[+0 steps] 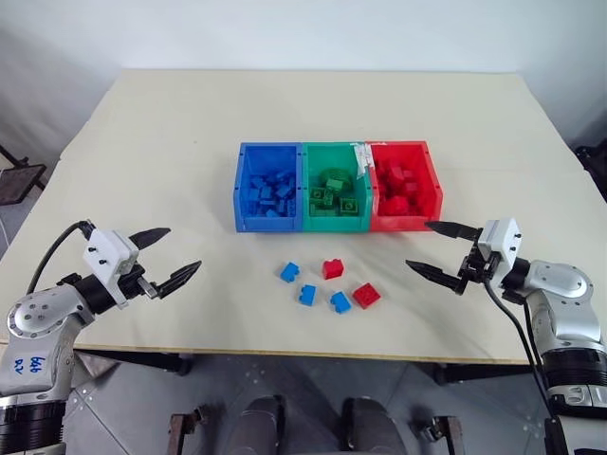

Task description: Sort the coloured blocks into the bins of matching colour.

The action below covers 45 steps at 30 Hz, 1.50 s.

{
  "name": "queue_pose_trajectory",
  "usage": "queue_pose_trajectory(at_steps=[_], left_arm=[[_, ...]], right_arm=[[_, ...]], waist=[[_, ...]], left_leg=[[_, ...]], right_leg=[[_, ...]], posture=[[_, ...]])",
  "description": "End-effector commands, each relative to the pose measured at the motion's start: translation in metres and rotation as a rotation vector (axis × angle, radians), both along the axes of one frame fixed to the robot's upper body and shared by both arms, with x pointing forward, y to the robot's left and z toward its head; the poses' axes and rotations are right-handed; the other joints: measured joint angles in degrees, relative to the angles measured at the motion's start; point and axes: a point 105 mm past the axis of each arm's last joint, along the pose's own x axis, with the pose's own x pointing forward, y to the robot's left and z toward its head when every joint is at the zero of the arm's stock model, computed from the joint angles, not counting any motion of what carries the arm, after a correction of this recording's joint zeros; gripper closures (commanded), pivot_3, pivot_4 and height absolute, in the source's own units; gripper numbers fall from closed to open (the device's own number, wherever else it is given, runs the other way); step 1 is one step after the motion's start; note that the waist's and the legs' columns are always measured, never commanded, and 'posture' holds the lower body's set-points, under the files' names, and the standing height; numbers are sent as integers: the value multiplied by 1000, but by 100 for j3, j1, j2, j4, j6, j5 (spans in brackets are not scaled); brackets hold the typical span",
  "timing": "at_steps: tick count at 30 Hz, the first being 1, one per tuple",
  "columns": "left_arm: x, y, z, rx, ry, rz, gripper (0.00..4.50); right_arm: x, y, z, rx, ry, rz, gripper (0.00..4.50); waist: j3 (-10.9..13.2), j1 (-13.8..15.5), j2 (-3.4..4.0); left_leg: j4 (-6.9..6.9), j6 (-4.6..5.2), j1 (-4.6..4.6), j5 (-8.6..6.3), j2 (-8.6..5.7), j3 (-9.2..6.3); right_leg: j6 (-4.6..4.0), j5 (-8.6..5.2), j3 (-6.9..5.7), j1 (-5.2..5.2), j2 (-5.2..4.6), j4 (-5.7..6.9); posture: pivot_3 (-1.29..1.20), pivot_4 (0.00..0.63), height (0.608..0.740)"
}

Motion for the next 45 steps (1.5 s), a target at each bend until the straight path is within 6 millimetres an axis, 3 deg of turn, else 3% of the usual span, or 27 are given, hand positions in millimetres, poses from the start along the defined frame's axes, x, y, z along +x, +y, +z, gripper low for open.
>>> queue_pose_trajectory(at_steps=[1, 4, 7, 13, 19, 21, 24, 30, 36, 40, 45], left_arm=[[-2, 3, 5, 54, -32, 15, 34], [-4, -4, 5, 40, -25, -29, 34], [-13, -27, 2, 32, 1, -155, 34], [-15, -81, 1, -8, 15, -349, 34], [-14, -142, -3, -1, 13, -557, 34], [-10, -154, -3, -5, 8, -587, 34], [-7, -151, -3, -4, 5, -573, 34], [-20, -121, -8, -61, 122, -545, 34], [-42, -73, -26, 3, 223, -458, 34], [-57, -71, -26, 6, 233, -489, 34], [-59, -78, -16, 0, 160, -498, 0]], right_arm=[[-1, -6, 12, 11, -48, -12, 0], [-2, -5, 13, 24, -54, -23, 0], [-7, -17, 16, 39, -58, -82, 0], [-29, -67, 12, -36, -44, -232, 0], [-47, -100, -5, -158, 56, -268, 0], [-45, -93, -9, -184, 83, -213, 0], [-35, -68, -6, -164, 104, -95, 0], [-33, -6, -9, -199, 218, 233, 0], [-20, 48, -29, -296, 299, 506, 0], [-14, 62, -42, -363, 311, 568, 0], [-9, 71, -47, -365, 318, 596, 1214]], waist=[[0, 4, 0], [0, 15, 0], [0, 55, 0], [0, 164, 0], [0, 161, 1], [0, 147, 0], [0, 19, 1], [1, -26, 2], [1, 7, 1], [2, 76, 2], [2, 84, 2]], left_leg=[[0, 0, 0, -1, 1, 1], [4, 0, -1, -2, 2, 2], [5, 2, -1, -4, 1, 1], [16, 12, -3, -17, -1, 9], [16, 13, 0, -17, 2, 24], [19, 13, 0, -17, 2, 31], [18, 13, 6, -17, 13, 42], [17, 4, 11, -22, 29, 38], [31, 10, 4, -31, 25, 30], [25, 8, 0, -33, 21, 15], [28, 10, -2, -39, 16, 16]], right_leg=[[0, 0, 0, -1, 1, 0], [-1, 0, 1, 0, 1, -2], [-1, 1, 2, 1, 0, -2], [-1, 1, 5, 5, -2, -12], [-1, 1, 5, 9, 2, -15], [0, 1, 5, 11, 2, -15], [-2, 3, 5, 10, 8, -16], [-4, 3, 5, 6, 18, -12], [-5, 4, 5, 9, 12, -21], [-5, 4, 1, 3, 8, -22], [-6, 5, -1, 4, 4, -27]], posture=[[0, 150, 740], [0, 150, 740], [0, 150, 740], [0, 150, 740], [0, 150, 740], [0, 150, 740], [0, 150, 740], [0, 150, 740], [0, 150, 740], [0, 150, 740], [0, 150, 740]])
